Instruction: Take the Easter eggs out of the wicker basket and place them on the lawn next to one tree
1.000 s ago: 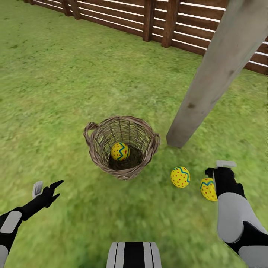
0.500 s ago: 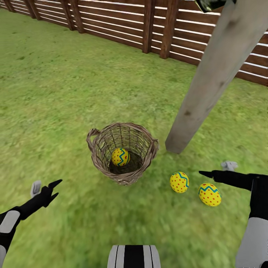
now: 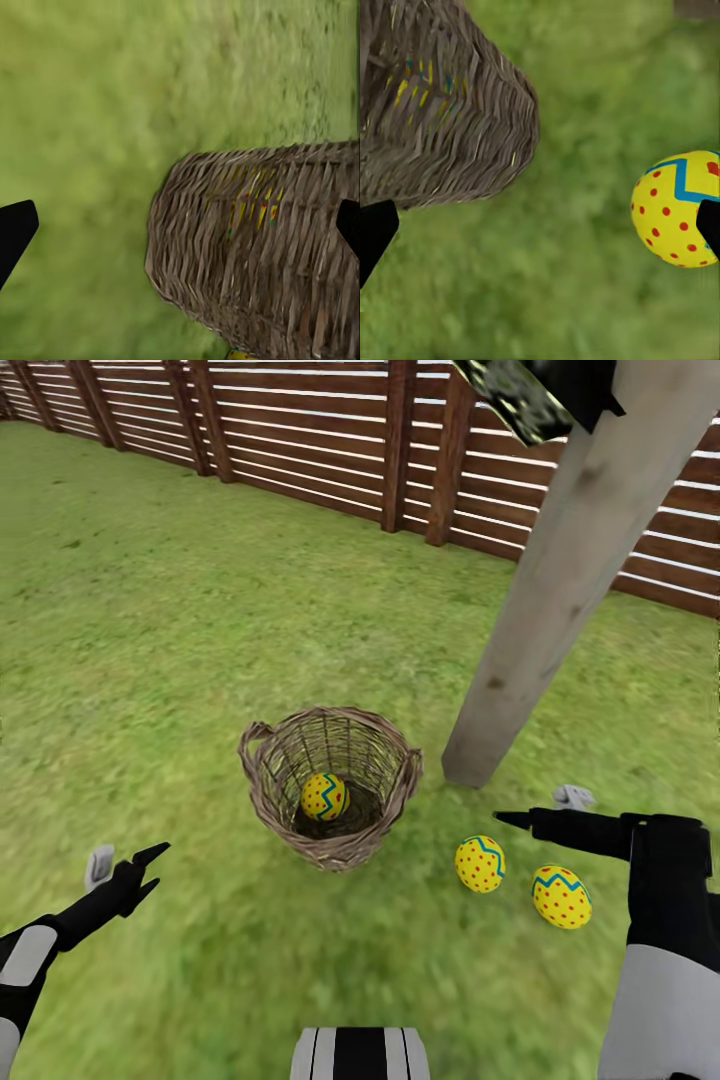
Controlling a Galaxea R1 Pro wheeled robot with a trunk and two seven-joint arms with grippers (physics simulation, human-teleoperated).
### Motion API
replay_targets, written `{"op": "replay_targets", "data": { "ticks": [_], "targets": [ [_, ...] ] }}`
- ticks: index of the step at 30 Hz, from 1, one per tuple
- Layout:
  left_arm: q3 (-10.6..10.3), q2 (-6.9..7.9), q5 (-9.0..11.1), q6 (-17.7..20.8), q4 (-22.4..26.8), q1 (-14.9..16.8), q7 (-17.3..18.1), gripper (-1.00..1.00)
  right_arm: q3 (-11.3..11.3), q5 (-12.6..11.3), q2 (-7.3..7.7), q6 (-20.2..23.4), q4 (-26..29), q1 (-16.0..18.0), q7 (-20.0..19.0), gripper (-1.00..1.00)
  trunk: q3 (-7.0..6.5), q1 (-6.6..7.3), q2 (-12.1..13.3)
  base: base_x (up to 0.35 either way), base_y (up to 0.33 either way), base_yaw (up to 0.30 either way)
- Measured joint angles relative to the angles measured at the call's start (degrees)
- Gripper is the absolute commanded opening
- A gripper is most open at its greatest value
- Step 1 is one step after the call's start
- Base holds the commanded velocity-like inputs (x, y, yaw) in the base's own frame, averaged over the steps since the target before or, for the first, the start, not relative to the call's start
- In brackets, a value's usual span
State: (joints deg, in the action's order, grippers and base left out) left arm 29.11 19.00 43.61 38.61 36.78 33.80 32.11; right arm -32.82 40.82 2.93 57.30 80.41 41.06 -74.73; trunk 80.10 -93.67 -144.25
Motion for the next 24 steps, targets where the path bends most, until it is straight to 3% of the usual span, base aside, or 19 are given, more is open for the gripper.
{"op": "replay_targets", "data": {
  "ticks": [3,4,5,11,16,21,24],
  "targets": [
    [0.0,0.03,-0.1,-0.1,-0.1,0.0,0.0,1.0,0.1,0.0,-1.35,0.1,0.5,0.1,0.0,1.0,-0.66,0.08,0.0,0.0,0.0,0.0],
    [0.0,0.07,-0.1,-0.1,-0.1,0.0,0.0,1.0,0.0,0.0,-3.1,0.1,0.6,0.8,0.0,1.0,-0.89,0.11,0.0,0.0,0.0,0.0],
    [0.0,0.07,-0.1,-0.1,-0.1,0.0,0.0,1.0,0.2,0.0,-3.71,0.0,0.6,0.9,0.1,1.0,-1.11,0.13,0.1,0.0,0.0,0.0],
    [0.0,0.13,-0.1,-0.1,-0.2,0.0,0.0,1.0,0.2,0.0,-5.99,0.2,0.7,1.4,0.3,1.0,-2.44,0.28,0.1,0.0,0.0,0.0],
    [0.0,0.07,-0.1,-0.1,-0.2,0.0,-0.1,1.0,0.7,0.0,-9.11,0.4,0.7,2.6,0.4,1.0,-3.55,0.42,0.2,0.0,0.0,0.0],
    [0.0,0.0,-0.1,-0.2,-0.3,0.0,-0.1,1.0,4.7,-0.1,-10.47,0.4,0.6,3.9,0.6,1.0,-4.66,0.55,0.3,0.0,0.0,0.0],
    [0.0,-0.07,-0.2,-0.2,-0.5,0.0,-0.1,1.0,6.3,-0.2,-11.12,0.3,0.2,4.3,3.0,1.0,-5.32,0.62,0.3,0.0,0.0,0.0]
  ]
}}
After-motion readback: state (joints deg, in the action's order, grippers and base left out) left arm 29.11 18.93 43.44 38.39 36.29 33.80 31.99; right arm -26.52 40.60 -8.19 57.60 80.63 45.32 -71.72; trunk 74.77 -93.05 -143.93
